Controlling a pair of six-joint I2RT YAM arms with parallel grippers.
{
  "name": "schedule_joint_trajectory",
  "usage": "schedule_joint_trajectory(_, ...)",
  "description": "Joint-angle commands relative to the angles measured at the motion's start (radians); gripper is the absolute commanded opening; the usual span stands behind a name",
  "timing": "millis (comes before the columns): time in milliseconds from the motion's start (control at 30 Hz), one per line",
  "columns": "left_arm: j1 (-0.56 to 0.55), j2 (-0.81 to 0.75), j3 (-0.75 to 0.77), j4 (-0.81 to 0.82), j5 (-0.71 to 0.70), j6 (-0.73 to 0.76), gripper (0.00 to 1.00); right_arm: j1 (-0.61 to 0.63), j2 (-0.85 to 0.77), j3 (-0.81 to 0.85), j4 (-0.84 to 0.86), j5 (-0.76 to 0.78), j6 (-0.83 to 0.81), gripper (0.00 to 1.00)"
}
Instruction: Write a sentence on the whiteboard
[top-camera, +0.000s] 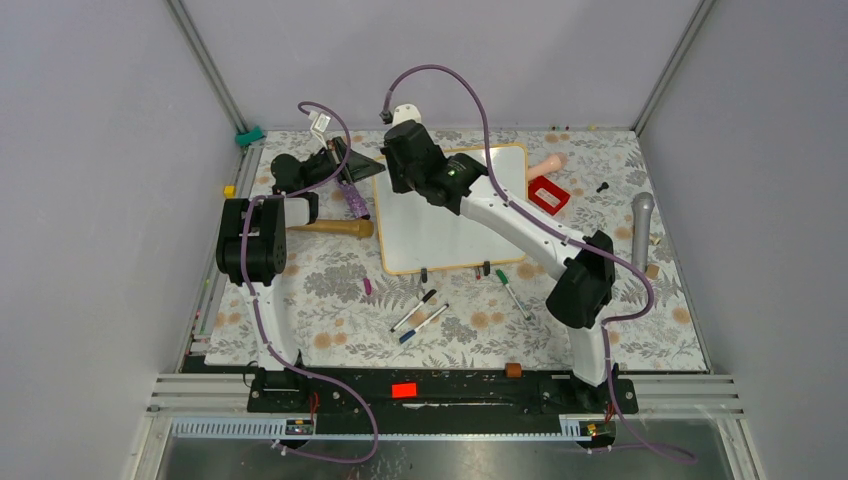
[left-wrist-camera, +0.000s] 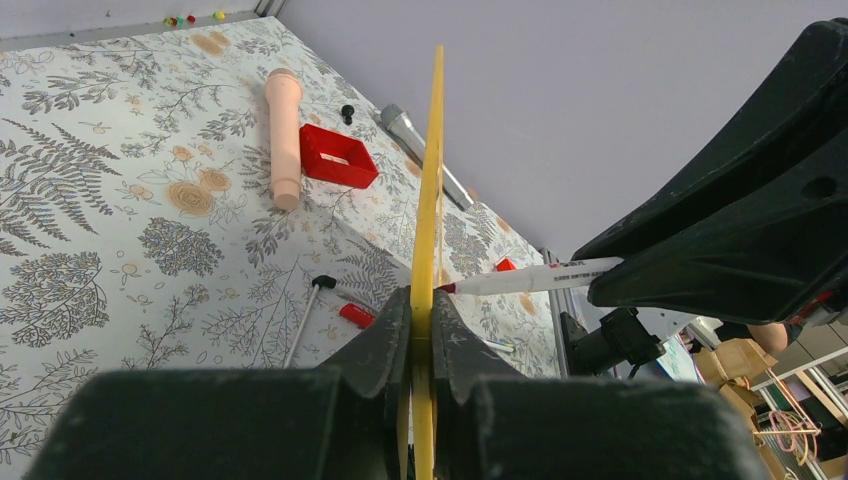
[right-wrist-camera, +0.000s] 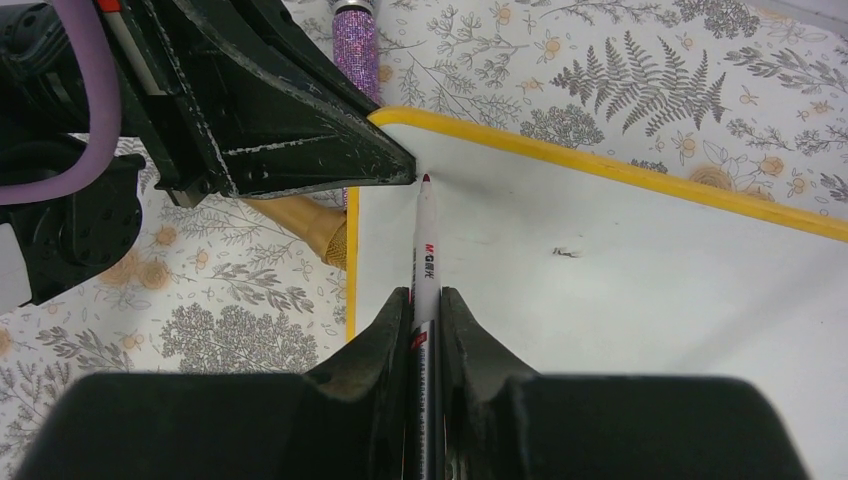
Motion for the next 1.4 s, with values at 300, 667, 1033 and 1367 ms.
schedule_joint_trajectory(300,-0.008,-0.008,0.024,0.064,0.062,0.046,0.0,0.007,0.009,0.008,0.004,0.028,-0.004,0.0)
schedule_joint_trajectory(667,-0.009,-0.015,0.015,0.065,0.06,0.054,0.0,0.007,-0.014,-0.047,0.005,0.025,0.005,0.0)
schedule_joint_trajectory(1033,-0.008,-0.017,0.014,0.065,0.06,0.054,0.0,0.007,-0.055,-0.124,0.019,0.002,0.026,0.0)
schedule_joint_trajectory(1367,-0.009,-0.02,0.011,0.066,0.059,0.057,0.0,0.007,-0.081,-0.183,0.036,-0.015,0.035,0.0)
